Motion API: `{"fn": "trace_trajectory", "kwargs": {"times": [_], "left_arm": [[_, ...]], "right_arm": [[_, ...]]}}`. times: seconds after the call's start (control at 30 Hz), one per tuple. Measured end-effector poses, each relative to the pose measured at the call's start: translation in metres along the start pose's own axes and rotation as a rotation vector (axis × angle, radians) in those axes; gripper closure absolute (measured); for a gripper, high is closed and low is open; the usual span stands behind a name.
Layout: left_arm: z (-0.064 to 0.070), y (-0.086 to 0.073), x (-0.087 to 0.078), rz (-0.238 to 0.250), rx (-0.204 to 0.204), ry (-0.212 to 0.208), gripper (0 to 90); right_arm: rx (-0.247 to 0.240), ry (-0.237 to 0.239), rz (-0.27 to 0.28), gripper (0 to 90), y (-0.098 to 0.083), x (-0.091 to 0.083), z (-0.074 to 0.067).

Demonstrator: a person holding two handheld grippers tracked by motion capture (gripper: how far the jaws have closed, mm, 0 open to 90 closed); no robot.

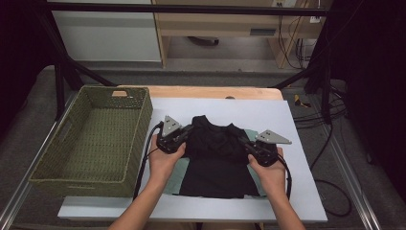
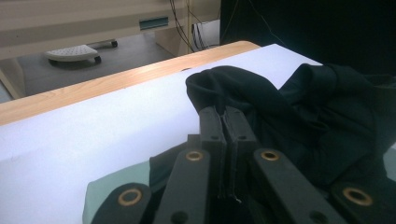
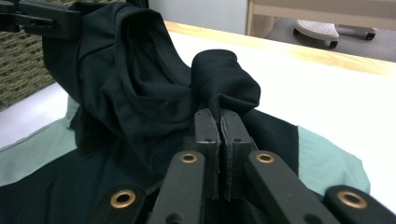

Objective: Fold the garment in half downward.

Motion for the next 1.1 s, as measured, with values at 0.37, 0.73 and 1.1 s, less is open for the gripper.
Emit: {"fn": "trace_trajectory", "kwargs": {"times": [0.37, 0.73, 1.1], "left_arm": [[0.011, -0.015, -0.01, -0.007, 0.004, -0.032, 87.4], [0.018, -0.026, -0.016, -0.009, -0.004, -0.063, 87.4], [0.016, -0.055, -0.027, -0.036, 0.021, -0.056, 87.2]], "right_arm": [[0.007, -0.005, 0.001, 87.9, -0.012, -0.01, 0.003], [0.01, -0.002, 0.001, 87.9, -0.011, -0.018, 0.008], [-0.027, 0.015, -0.022, 87.8, -0.031, -0.025, -0.008]]}}
Point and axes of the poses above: each handheld gripper's, and its own axes: x roughly forward along the jaws, y roughly out of its top, z roughly to its right, the point moved 7 cm from there along x, roughly forward along the jaws, and after that the axes turned 4 degrees about -x, right-handed, at the moved point
